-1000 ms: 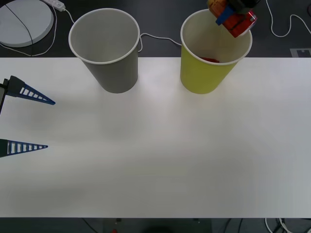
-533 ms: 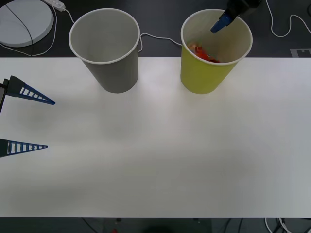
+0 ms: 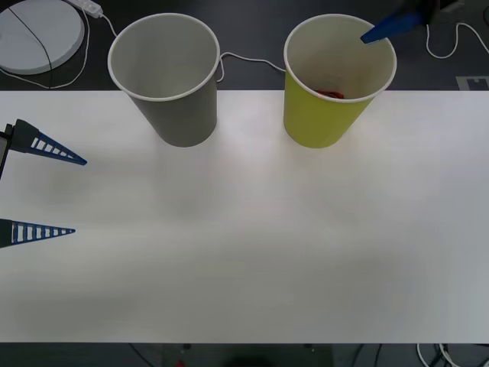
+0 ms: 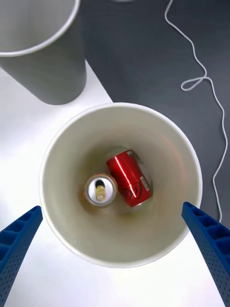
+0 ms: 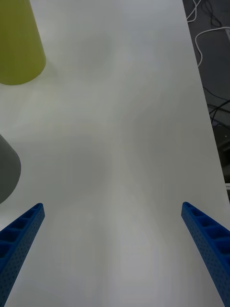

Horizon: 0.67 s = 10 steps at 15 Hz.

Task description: Put the can into the green bin and the plastic bottle into the gray bin

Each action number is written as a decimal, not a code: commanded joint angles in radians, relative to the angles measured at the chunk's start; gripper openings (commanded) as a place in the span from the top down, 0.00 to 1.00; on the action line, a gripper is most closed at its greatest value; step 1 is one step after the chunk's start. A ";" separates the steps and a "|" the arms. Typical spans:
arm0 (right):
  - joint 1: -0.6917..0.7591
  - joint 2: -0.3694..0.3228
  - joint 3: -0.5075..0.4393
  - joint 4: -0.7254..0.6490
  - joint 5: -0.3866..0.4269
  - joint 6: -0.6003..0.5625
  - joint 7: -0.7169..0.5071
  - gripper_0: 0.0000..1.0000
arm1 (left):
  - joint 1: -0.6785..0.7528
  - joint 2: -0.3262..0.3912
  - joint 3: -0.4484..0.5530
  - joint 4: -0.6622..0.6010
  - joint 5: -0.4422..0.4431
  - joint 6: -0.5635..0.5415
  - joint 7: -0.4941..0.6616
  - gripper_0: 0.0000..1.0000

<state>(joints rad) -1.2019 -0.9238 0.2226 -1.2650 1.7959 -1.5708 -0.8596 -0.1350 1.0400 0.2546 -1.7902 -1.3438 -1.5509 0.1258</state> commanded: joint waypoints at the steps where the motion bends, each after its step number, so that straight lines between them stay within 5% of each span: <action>1: 0.077 -0.033 -0.072 -0.016 -0.089 0.000 0.126 0.00 | 0.000 0.000 0.000 0.000 0.000 0.000 0.000 0.00; 10: 0.487 -0.113 -0.339 -0.261 -0.314 0.000 0.396 0.00 | 0.000 0.000 0.000 0.000 0.000 0.000 0.000 0.00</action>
<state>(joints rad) -0.7406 -1.0344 -0.1027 -1.5138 1.4958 -1.5708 -0.4807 -0.1350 1.0400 0.2546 -1.7901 -1.3438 -1.5509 0.1258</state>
